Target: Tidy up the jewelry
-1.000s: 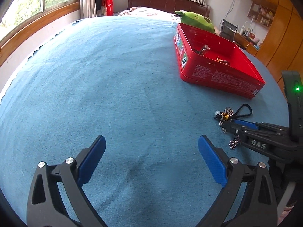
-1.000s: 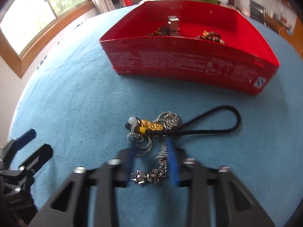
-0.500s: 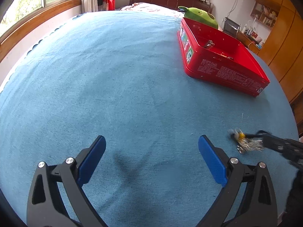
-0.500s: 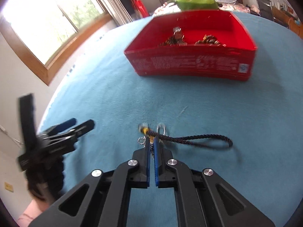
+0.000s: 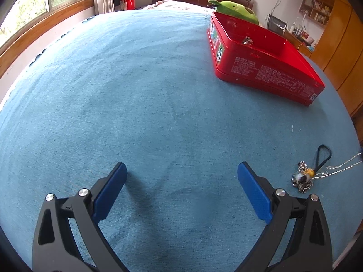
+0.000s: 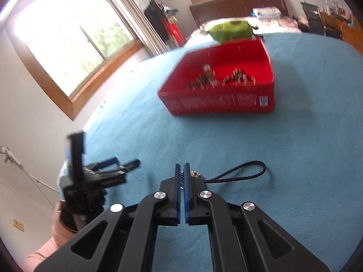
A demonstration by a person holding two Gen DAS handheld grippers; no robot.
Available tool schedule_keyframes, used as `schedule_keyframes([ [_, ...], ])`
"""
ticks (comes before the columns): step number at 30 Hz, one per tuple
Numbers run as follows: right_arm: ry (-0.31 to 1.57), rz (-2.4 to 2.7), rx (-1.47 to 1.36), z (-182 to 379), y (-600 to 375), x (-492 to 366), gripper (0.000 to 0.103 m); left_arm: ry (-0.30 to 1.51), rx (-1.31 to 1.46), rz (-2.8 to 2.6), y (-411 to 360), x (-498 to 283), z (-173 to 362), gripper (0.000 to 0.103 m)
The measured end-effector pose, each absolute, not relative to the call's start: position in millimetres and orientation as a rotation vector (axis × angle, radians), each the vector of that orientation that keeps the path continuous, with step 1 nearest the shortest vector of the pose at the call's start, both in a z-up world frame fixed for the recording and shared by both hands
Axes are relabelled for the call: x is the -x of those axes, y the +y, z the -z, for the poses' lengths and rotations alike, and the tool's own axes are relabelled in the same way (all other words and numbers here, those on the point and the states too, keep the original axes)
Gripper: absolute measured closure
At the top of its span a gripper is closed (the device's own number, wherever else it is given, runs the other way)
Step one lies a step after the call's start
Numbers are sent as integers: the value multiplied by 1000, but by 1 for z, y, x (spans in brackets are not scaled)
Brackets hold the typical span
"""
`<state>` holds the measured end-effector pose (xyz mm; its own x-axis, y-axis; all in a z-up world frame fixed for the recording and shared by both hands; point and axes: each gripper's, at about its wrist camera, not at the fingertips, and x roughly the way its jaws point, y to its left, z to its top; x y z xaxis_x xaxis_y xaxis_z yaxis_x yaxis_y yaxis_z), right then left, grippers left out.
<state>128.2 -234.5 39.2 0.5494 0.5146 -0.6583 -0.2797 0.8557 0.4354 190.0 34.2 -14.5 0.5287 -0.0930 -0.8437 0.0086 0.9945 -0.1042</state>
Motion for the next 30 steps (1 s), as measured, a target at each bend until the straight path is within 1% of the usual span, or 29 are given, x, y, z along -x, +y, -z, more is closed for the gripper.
schedule_keyframes([
  [3,797,-504,-292,-59,-237,-114,101,1013,85,59,33,-191,16,6],
  [6,770,-509,-273,-69,-240,-104,101,1012,82,59,32,-190,16,6],
  [8,805,-494,-241,-65,-238,-105,101,1012,76,60,29,-190,17,6],
  [9,832,-486,-235,-60,-238,-107,98,1011,73,63,27,-190,17,6],
  [11,910,-460,-216,-42,-237,-112,96,1013,70,72,25,-189,17,6],
  [14,970,-423,-202,-19,-239,-122,95,1018,70,110,19,-187,15,6],
  [15,982,-419,-202,-13,-240,-124,90,1017,66,124,15,-186,13,6],
  [17,1020,-415,-199,1,-237,-130,84,1008,67,145,9,-183,10,6],
  [19,1055,-437,-179,13,-227,-134,80,1001,69,162,5,-181,7,6],
  [22,1096,-466,-163,27,-212,-140,68,999,66,163,3,-179,7,6],
  [24,1109,-464,-139,34,-201,-144,49,1006,69,160,3,-180,9,6],
  [27,1099,-448,-71,38,-184,-149,38,1016,75,151,5,-182,12,6],
  [29,1079,-434,-3,40,-174,-149,37,1019,78,148,5,-184,13,6],
  [30,1072,-420,31,42,-169,-148,40,1019,78,146,5,-184,13,6],
])
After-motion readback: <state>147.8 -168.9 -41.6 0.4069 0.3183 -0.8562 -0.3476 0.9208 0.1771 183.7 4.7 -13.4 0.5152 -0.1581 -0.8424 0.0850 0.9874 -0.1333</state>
